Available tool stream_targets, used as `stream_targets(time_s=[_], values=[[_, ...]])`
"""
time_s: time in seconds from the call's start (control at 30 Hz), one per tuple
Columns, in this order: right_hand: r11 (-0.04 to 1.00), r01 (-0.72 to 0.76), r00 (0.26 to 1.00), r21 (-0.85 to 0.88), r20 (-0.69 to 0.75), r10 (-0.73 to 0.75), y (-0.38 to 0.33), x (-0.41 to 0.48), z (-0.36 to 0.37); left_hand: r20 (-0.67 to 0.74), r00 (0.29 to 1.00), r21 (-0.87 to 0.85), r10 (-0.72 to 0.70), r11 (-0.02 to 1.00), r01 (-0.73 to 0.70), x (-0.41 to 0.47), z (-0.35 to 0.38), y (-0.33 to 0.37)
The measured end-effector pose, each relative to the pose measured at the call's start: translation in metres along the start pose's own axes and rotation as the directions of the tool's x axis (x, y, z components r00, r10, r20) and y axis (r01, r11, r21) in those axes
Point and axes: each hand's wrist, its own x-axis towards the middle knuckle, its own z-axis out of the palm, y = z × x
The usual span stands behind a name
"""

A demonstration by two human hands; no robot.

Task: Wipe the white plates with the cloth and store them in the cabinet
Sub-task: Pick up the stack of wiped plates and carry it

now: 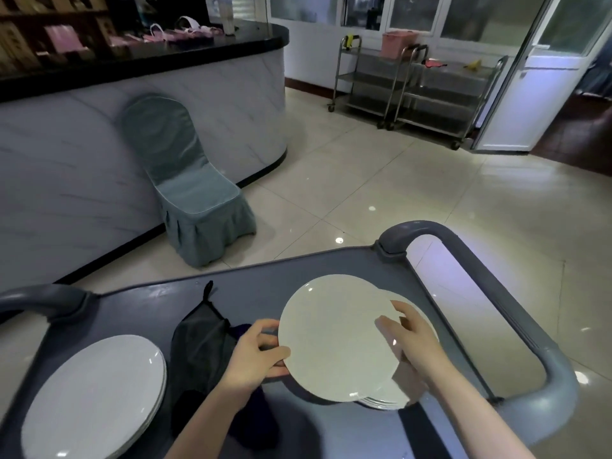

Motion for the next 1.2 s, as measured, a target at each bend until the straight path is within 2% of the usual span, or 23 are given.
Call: stream_targets(time_s=[0.1,0.2,0.27,0.33,0.4,0.47,0.57,0.63,0.7,0.77,0.87,0.97,1.0,1.07,1.2], values=[[0.98,-0.067,0.997,0.188,-0.012,0.07,-0.005,-0.002,0.042,-0.032,0.999,-0.062,0.016,0.998,-0.018,-0.013,-0.024,0.004],[0.978,-0.108,0.99,0.18,-0.065,0.121,-0.001,0.002,0.074,-0.061,0.998,-0.093,0.028,0.995,-0.034,-0.02,-0.049,0.004],[0.981,-0.134,0.99,0.14,-0.036,0.14,-0.001,0.004,0.09,-0.061,0.998,-0.089,0.028,0.995,-0.034,-0.02,-0.068,0.001],[0.98,-0.17,0.985,0.1,-0.013,0.172,-0.005,0.004,0.101,-0.108,0.993,-0.016,0.046,0.999,-0.048,-0.014,-0.09,-0.009],[0.978,-0.196,0.981,0.072,-0.003,0.196,-0.009,0.006,0.111,-0.249,0.962,0.172,0.115,0.982,-0.073,-0.001,-0.113,-0.021],[0.979,-0.202,0.979,0.04,-0.004,0.202,-0.013,0.009,0.119,-0.341,0.91,0.433,0.235,0.898,-0.069,0.013,-0.135,-0.033],[0.981,-0.192,0.981,0.029,0.009,0.192,-0.015,0.015,0.13,-0.298,0.88,0.751,0.371,0.66,-0.024,0.045,-0.163,-0.049],[0.982,-0.187,0.982,0.027,0.02,0.186,-0.015,0.017,0.133,-0.234,0.882,0.877,0.408,0.48,0.011,0.066,-0.173,-0.058],[0.982,-0.189,0.982,0.019,0.021,0.188,-0.013,0.023,0.14,-0.214,0.896,0.914,0.39,0.403,0.043,0.083,-0.179,-0.062],[0.98,-0.197,0.98,0.018,0.004,0.197,-0.01,0.028,0.147,-0.256,0.891,0.901,0.375,0.427,0.079,0.096,-0.179,-0.06],[0.976,-0.214,0.977,0.025,-0.011,0.215,-0.007,0.034,0.155,-0.295,0.92,0.888,0.258,0.43,0.164,0.112,-0.179,-0.056],[0.974,-0.226,0.974,0.02,-0.013,0.226,-0.005,0.037,0.161,-0.3,0.935,0.859,0.191,0.481,0.177,0.123,-0.178,-0.053],[0.974,-0.226,0.974,0.016,-0.011,0.226,-0.004,0.037,0.162,-0.293,0.941,0.843,0.172,0.511,0.169,0.125,-0.178,-0.051],[0.975,-0.223,0.975,0.01,-0.004,0.223,-0.005,0.036,0.164,-0.269,0.95,0.763,0.157,0.637,0.111,0.125,-0.178,-0.048],[0.978,-0.21,0.978,-0.003,0.001,0.21,-0.01,0.032,0.166,-0.278,0.939,0.531,0.203,0.847,-0.026,0.103,-0.171,-0.021]])
